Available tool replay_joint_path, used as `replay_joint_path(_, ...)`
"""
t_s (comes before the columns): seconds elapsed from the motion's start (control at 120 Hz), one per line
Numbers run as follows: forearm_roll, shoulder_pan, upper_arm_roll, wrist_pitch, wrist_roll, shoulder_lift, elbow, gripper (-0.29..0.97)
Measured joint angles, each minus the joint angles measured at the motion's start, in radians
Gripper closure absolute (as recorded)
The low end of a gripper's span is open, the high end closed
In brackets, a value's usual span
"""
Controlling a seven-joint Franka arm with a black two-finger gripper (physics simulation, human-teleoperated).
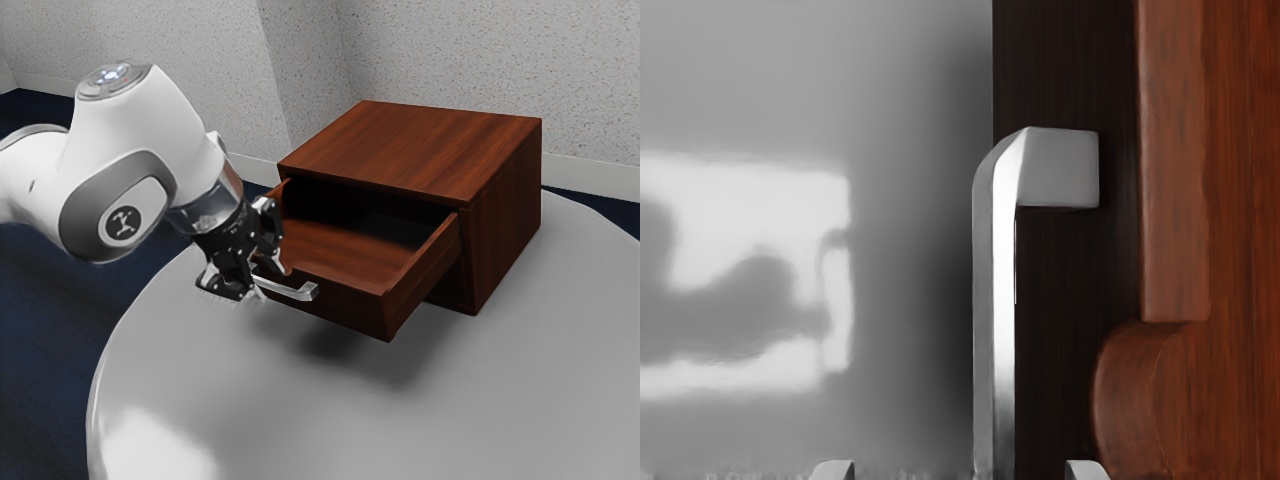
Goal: Pull the drawer handle with one arm to open the drawer
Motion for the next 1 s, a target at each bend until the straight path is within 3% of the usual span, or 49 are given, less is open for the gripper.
replay_joint_path(0.108, 0.0, 0.001, -0.023, -0.019, -0.004, 0.0, 0.046, 0.46)
replay_joint_path(0.233, -0.007, 0.006, -0.06, -0.1, -0.03, 0.007, 0.198, 0.28)
replay_joint_path(0.367, -0.023, 0.024, -0.226, -0.343, -0.03, 0.067, 0.486, 0.16)
replay_joint_path(0.508, -0.169, 0.33, -0.226, -0.517, 0.269, 0.236, 0.688, 0.09)
replay_joint_path(0.625, -0.209, 0.538, -0.204, -0.588, 0.548, 0.294, 0.709, 0.06)
replay_joint_path(0.692, -0.21, 0.597, -0.194, -0.594, 0.687, 0.304, 0.71, 0.05)
replay_joint_path(0.725, -0.203, 0.581, -0.177, -0.595, 0.751, 0.305, 0.711, 0.05)
replay_joint_path(0.817, -0.184, 0.418, -0.103, -0.598, 0.91, 0.307, 0.71, 0.04)
replay_joint_path(0.925, -0.158, 0.237, -0.09, -0.601, 1.072, 0.309, 0.71, 0.03)
replay_joint_path(1.0, -0.15, 0.166, -0.089, -0.602, 1.169, 0.31, 0.71, 0.03)
